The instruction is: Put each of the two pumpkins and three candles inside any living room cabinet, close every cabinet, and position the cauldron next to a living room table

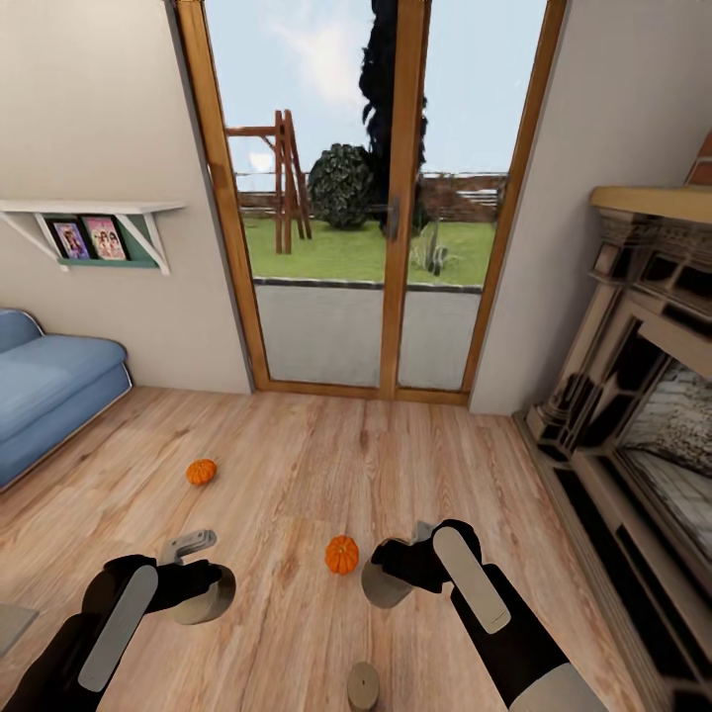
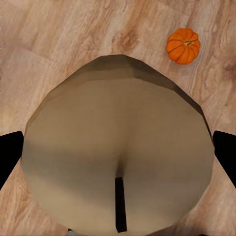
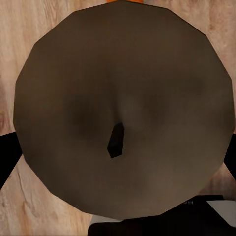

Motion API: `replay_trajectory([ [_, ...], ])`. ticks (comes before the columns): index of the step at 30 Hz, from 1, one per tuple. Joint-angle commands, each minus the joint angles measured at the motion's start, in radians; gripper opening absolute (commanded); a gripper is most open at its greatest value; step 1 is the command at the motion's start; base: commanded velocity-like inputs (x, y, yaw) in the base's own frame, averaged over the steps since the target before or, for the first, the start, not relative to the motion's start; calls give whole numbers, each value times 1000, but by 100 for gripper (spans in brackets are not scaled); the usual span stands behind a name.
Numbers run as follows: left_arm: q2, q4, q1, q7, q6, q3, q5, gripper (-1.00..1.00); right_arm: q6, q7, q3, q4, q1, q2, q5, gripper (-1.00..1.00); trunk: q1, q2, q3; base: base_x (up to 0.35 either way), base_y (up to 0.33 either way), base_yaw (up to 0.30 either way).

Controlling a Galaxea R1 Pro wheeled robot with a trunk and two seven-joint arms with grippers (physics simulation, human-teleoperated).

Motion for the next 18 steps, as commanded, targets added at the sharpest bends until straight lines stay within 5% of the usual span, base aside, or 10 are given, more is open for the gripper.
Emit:
replay_trajectory([
  [1, 0, -1, -1, 9, 3, 0, 10, -100, 1, -10, 1, -1, -1, 0, -9, -100, -4, 7, 2, 0, 0, 0],
  [18, -2, -1, -1, 9, 3, 0, 11, -100, 1, -9, 1, 0, -1, 0, -9, -100, -69, 126, 55, 0, 0, 0],
])
